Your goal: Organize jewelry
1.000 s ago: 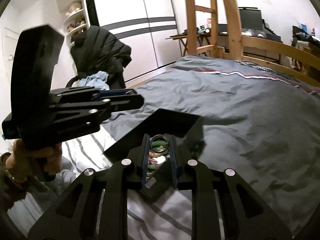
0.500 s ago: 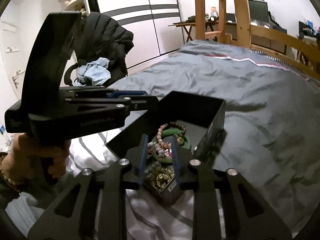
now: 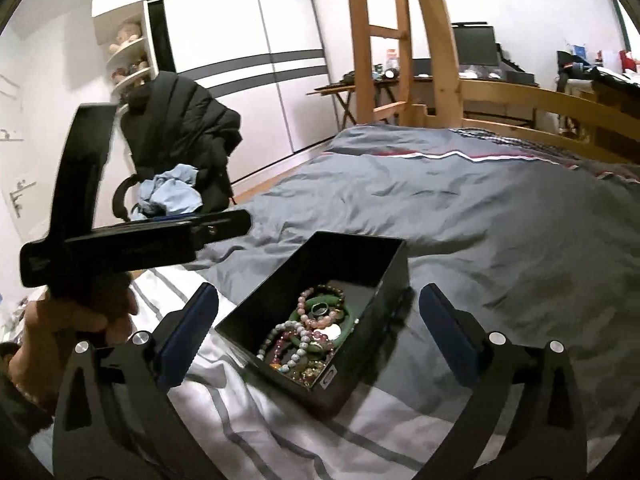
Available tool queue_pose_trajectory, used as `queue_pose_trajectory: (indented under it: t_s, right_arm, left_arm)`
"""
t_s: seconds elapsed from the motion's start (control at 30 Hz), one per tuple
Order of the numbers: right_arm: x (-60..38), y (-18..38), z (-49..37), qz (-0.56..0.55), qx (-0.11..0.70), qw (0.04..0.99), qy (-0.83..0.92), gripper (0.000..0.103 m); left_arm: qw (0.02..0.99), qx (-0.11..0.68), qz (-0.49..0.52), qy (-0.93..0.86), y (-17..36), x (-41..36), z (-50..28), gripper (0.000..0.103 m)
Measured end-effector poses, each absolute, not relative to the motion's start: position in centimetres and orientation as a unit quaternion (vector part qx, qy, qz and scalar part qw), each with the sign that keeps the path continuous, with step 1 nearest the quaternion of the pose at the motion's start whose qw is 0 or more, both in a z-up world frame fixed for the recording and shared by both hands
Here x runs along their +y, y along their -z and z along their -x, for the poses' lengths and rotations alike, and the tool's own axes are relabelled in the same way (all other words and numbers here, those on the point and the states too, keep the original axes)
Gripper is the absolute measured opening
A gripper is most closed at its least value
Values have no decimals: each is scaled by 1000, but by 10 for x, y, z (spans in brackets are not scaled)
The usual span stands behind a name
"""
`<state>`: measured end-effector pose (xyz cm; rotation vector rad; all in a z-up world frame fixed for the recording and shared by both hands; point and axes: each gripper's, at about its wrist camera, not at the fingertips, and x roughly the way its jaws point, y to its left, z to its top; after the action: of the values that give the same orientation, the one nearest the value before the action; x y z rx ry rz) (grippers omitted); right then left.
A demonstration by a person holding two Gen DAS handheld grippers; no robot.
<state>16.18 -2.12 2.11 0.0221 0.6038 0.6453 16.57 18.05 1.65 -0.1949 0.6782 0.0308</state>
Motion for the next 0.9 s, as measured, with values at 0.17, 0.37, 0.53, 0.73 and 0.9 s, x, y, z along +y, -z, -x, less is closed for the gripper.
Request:
queue_pose_trajectory:
  t_s: [0.17,0.37,0.53,0.73,0.9]
  right_arm:
    - [-24,-34,-152,-3,310,907,-287,99]
    - [-23,-54,-133,3,330,901,-282,99]
    - [-15,-58,-119,19,359,894,-268,99]
    - [-10,-51,-102,36,380,887,-259,99]
    - [-8,-48,-94,41,389,886,-251,99]
  left_arm:
    - [938,336,68,-45,-38,178,-146,96]
    - [937,345,46,-33,-52,173,-119,97]
    - [929,368,26,-37,-43,170,-99,97]
    - [918,393,24,-56,-32,185,-80,97]
    - [915,399,11,-55,-32,185,-68,97]
